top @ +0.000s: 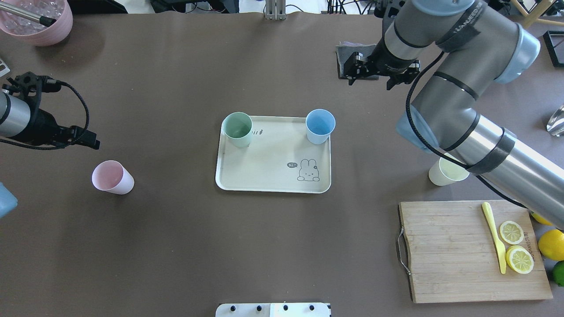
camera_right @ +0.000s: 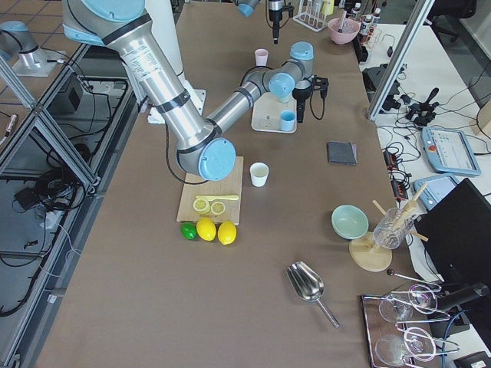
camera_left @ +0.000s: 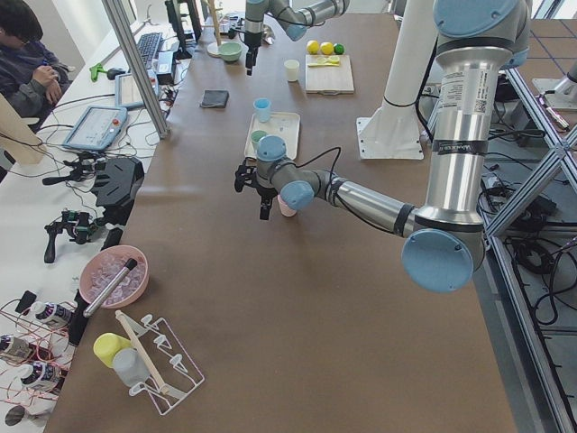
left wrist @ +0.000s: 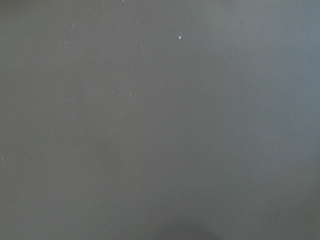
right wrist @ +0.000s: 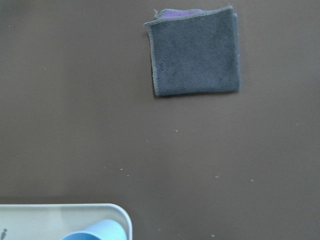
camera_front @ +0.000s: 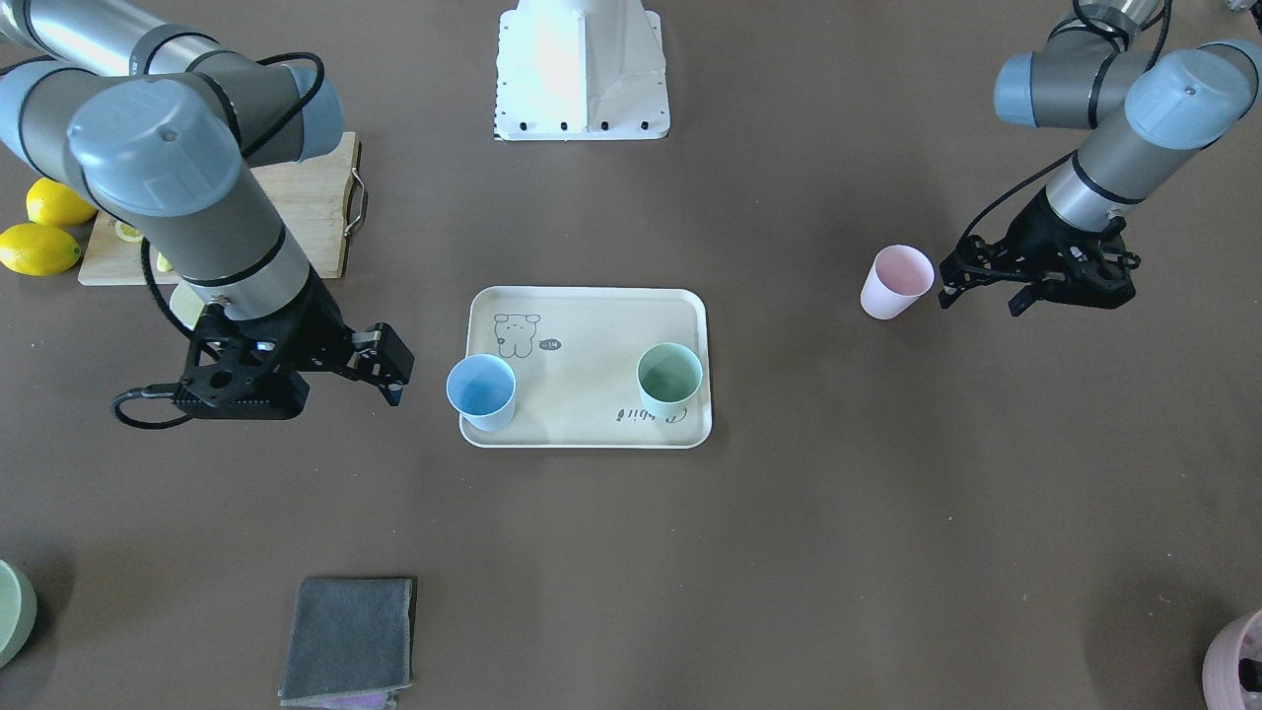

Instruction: Place all cups on tray

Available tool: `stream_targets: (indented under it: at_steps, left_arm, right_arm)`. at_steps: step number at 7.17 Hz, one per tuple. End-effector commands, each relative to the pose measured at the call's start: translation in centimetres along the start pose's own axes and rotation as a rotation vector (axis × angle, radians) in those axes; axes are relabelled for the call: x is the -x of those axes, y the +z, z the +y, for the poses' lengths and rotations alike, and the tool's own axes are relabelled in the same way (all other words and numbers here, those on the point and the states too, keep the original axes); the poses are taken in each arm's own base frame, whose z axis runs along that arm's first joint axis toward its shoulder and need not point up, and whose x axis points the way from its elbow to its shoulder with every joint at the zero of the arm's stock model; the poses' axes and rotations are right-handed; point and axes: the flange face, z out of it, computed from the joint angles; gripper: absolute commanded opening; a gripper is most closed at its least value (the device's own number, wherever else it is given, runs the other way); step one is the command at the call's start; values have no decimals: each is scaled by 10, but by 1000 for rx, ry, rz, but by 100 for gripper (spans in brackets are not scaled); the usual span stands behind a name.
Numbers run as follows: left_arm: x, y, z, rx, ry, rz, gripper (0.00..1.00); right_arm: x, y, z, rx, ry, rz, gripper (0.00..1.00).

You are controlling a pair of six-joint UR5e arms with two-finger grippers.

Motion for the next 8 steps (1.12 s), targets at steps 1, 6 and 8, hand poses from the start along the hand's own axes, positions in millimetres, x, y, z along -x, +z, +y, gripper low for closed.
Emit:
stream_targets:
  at_steps: [1,6,8]
  left_arm:
    - [-13,11,35,43,-12,25,99]
    - [-35,19,54,22,48,19,0]
    - [-62,3,48,7,64,62,0]
  right_arm:
    - [-70,-26,-17,13,-72,-1,100]
    - [-91,-24,-17,13,-89,10,100]
    - [-106,-22,-17,15,-91,21,100]
